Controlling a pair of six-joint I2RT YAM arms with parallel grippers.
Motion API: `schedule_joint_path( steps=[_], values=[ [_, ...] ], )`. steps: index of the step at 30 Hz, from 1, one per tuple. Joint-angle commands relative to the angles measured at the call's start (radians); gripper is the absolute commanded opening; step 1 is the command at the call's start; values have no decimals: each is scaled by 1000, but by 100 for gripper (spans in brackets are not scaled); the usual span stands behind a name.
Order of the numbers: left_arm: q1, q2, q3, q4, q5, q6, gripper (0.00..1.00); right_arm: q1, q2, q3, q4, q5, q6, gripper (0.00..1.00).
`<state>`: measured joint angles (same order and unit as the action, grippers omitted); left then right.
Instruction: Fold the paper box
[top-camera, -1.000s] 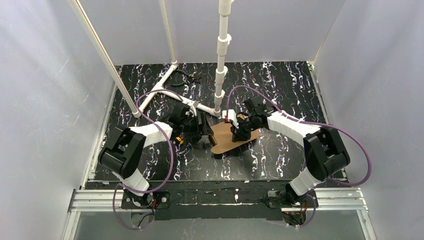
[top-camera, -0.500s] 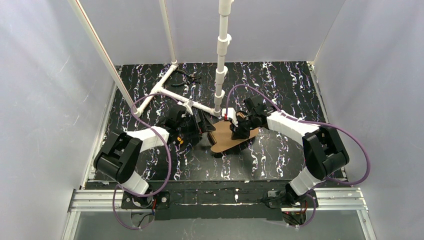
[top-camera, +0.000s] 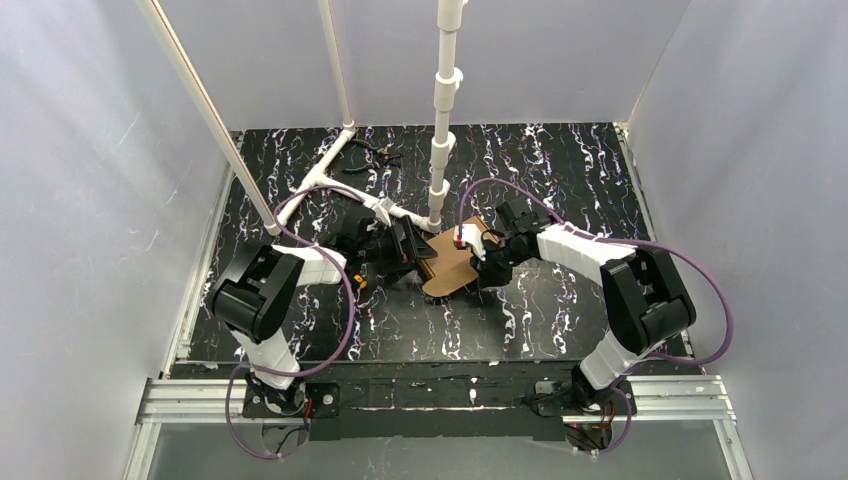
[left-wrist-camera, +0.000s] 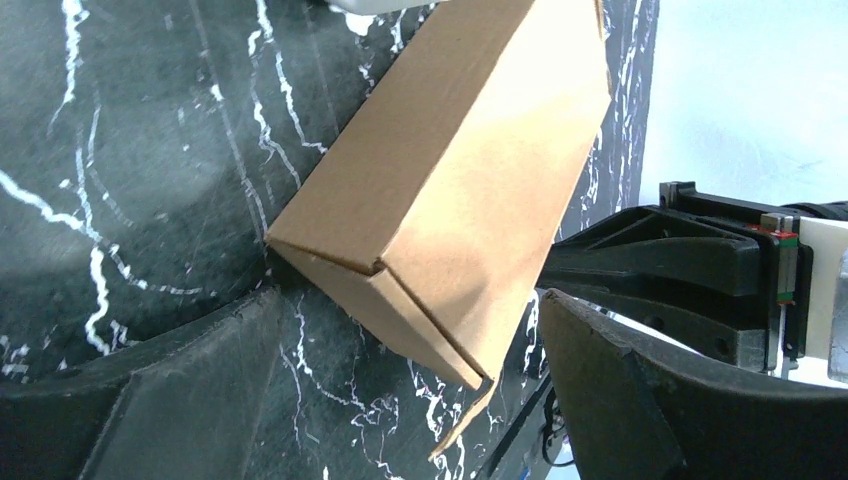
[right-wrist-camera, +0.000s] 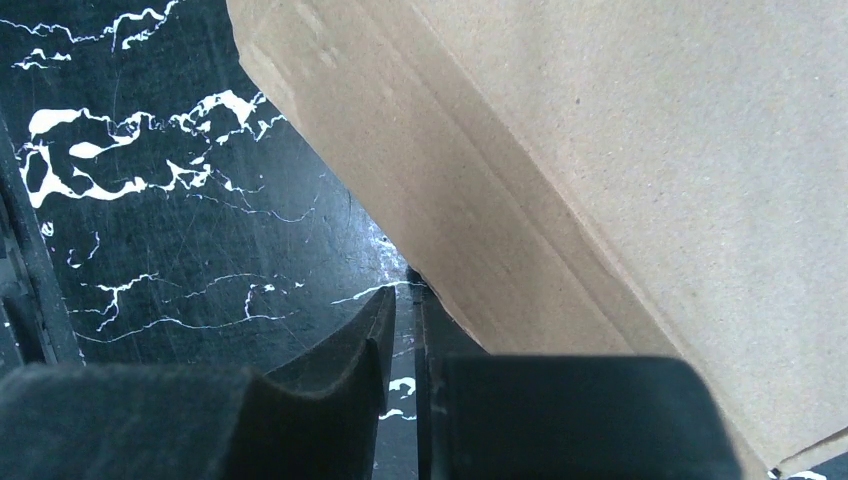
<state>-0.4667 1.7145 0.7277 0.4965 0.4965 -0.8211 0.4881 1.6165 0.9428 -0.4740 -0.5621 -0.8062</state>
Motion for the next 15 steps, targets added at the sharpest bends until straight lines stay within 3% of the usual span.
schedule_joint_path(
  steps=[1, 6, 11, 13, 15],
  values=[
    [2, 32, 28, 18, 78, 86, 98, -2, -3, 6, -12, -3, -14, 21],
    [3, 21, -7, 17, 10, 83, 98, -5, -9, 22, -60, -45, -42, 21],
    [6, -91, -71, 14, -106, 82, 98, -42, -54, 139, -354, -279, -255, 24],
    [11, -128, -86, 11, -124, 86, 98, -45, -67, 171, -386, -330, -257, 25],
    [19, -158, -96, 8, -133, 84, 98, -45, -73, 182, -307, -334, -153, 24]
  ],
)
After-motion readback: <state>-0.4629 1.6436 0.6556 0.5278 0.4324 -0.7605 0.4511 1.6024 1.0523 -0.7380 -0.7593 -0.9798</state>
